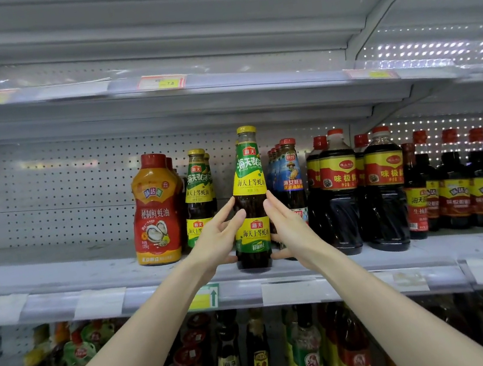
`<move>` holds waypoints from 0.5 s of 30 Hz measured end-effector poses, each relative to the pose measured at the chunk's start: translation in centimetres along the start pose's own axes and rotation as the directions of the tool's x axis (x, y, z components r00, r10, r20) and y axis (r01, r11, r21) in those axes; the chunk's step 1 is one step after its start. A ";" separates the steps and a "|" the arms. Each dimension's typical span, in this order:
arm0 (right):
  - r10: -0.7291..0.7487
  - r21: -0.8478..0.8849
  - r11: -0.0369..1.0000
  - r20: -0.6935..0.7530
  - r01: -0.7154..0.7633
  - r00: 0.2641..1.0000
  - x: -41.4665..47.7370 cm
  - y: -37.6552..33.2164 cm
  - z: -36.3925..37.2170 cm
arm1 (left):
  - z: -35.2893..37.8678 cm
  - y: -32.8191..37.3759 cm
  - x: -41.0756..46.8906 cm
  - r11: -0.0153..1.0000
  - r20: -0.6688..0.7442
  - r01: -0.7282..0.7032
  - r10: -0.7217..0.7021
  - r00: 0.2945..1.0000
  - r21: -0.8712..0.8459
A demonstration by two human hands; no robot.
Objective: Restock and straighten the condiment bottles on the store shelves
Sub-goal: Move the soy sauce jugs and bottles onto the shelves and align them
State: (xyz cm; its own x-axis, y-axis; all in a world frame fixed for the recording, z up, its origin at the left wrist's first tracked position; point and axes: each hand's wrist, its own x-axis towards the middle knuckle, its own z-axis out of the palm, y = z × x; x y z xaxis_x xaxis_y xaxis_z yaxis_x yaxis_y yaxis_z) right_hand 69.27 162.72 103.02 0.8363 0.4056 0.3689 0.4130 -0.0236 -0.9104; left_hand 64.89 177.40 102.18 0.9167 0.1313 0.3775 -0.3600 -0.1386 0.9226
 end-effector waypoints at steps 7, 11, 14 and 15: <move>0.023 0.026 0.999 0.006 -0.023 1.000 0.8 0.3 0.0 | 0.0 -0.7 1.1 0.999 0.005 0.024 -0.024 1.000 -0.045; 0.050 0.047 0.998 -0.015 -0.049 0.999 1.5 0.7 0.0 | 0.1 -1.0 1.7 0.998 0.007 0.037 -0.036 0.999 -0.056; 0.060 0.048 0.997 -0.025 -0.059 0.998 2.1 1.1 0.0 | 0.1 -1.2 2.1 0.997 0.005 0.044 -0.044 0.999 -0.062; 0.059 0.048 0.997 -0.027 -0.058 0.998 2.3 1.2 0.1 | 0.0 -1.3 2.3 0.997 0.003 0.045 -0.044 0.999 -0.062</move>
State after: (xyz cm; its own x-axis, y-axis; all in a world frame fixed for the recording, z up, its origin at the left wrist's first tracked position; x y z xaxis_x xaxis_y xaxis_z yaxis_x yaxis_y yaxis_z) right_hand 71.70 163.70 102.78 0.8687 0.3790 0.3189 0.3459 -0.0033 -0.9383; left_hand 67.50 177.85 101.88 0.9323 0.1345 0.3359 -0.3290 -0.0710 0.9417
